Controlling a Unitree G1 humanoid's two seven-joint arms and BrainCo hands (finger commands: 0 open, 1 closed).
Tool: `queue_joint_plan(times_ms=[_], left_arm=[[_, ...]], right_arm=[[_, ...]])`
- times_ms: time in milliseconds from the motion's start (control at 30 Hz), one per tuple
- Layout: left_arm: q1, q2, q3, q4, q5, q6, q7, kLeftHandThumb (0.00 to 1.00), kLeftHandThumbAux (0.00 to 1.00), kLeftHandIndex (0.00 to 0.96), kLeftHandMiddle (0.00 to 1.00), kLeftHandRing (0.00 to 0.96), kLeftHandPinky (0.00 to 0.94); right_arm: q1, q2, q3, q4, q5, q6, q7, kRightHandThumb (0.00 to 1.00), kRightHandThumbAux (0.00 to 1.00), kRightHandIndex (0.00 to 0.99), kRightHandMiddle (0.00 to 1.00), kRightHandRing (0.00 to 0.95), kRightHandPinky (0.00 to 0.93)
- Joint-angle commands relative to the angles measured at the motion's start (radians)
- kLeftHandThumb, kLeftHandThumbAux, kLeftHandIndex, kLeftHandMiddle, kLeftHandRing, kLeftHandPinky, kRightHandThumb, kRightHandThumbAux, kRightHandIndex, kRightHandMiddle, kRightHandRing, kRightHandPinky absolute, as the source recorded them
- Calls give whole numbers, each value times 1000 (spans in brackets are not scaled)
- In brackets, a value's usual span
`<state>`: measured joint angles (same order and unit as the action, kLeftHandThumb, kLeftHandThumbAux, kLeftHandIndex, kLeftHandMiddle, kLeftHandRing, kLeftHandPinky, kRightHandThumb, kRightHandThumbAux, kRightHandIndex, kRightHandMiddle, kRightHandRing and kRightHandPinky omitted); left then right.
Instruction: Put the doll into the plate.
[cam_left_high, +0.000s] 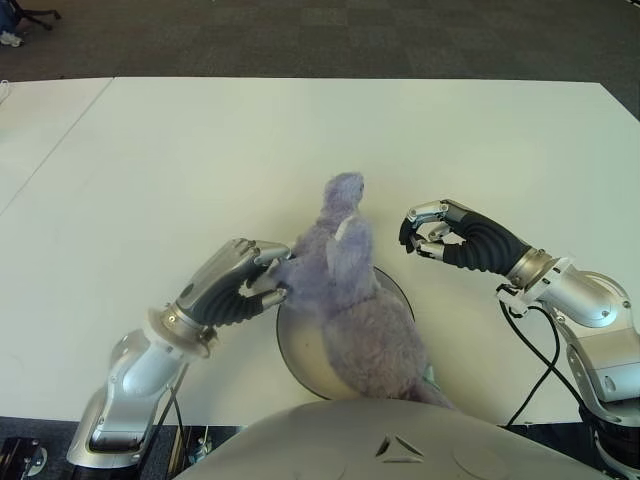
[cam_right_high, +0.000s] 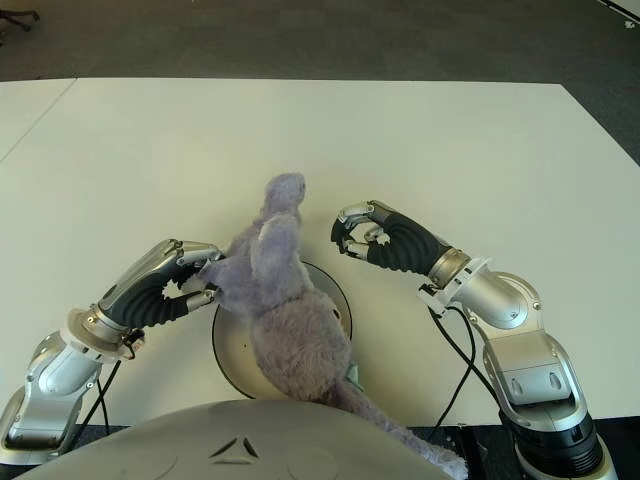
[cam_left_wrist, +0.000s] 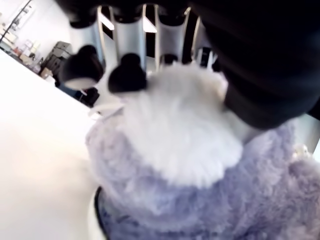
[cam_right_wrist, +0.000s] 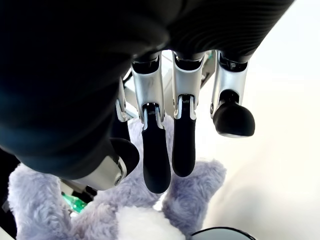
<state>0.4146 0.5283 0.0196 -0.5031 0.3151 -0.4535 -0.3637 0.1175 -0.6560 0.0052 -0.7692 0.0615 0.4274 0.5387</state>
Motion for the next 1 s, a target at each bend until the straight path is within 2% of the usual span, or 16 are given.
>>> queue_joint_plan(times_ms=[33, 67, 100, 167, 233, 333, 367, 467, 500, 567, 733, 1000], left_arm=[[-34, 70, -8, 12, 20, 42, -79, 722, 694, 440, 764, 760, 711], [-38, 83, -6, 15, 33, 44, -85, 701, 698, 428, 674, 669, 639], [-41, 93, -5, 17, 43, 45, -89, 686, 704, 417, 560, 541, 522], [-43, 105, -2, 17, 59, 54, -93, 681, 705, 414, 526, 503, 487], [-40, 119, 0, 13, 77, 65, -100, 354, 526, 263, 434, 432, 412], [-41, 152, 0, 9, 95, 78, -127, 284, 480, 210, 355, 371, 354], [-42, 165, -1, 7, 100, 83, -138, 253, 449, 153, 254, 285, 275], [-45, 195, -4, 0, 110, 96, -166, 241, 439, 134, 220, 256, 249], [-47, 208, -5, -4, 114, 101, -179, 219, 421, 91, 160, 181, 174], [-49, 234, -5, -13, 120, 116, -206, 201, 409, 62, 114, 120, 112], [-53, 277, -8, -27, 127, 141, -246, 171, 392, 13, 34, 24, 6], [-72, 308, 0, -14, 122, 106, -233, 120, 321, 0, 0, 0, 0]], right_arm=[[0, -19, 18, 18, -14, 28, 15, 691, 727, 435, 851, 860, 841], [0, -23, 21, 20, -18, 30, 18, 691, 727, 435, 847, 856, 837], [0, -26, 24, 22, -21, 32, 21, 691, 727, 435, 844, 853, 834], [0, -28, 26, 24, -24, 34, 23, 691, 728, 435, 843, 852, 832], [2, -28, 28, 25, -27, 34, 25, 692, 728, 435, 839, 848, 833], [4, -28, 29, 25, -32, 32, 24, 692, 727, 435, 837, 846, 833], [6, -28, 29, 25, -34, 31, 24, 692, 728, 435, 834, 844, 833], [7, -27, 29, 25, -39, 29, 22, 692, 728, 434, 833, 844, 832], [7, -27, 29, 25, -40, 29, 22, 691, 728, 434, 833, 844, 836], [8, -27, 29, 26, -44, 27, 20, 691, 728, 434, 833, 844, 837], [9, -27, 30, 30, -55, 18, 21, 691, 728, 434, 836, 848, 841], [13, -25, 32, 42, -71, -2, 23, 692, 727, 435, 843, 855, 845]])
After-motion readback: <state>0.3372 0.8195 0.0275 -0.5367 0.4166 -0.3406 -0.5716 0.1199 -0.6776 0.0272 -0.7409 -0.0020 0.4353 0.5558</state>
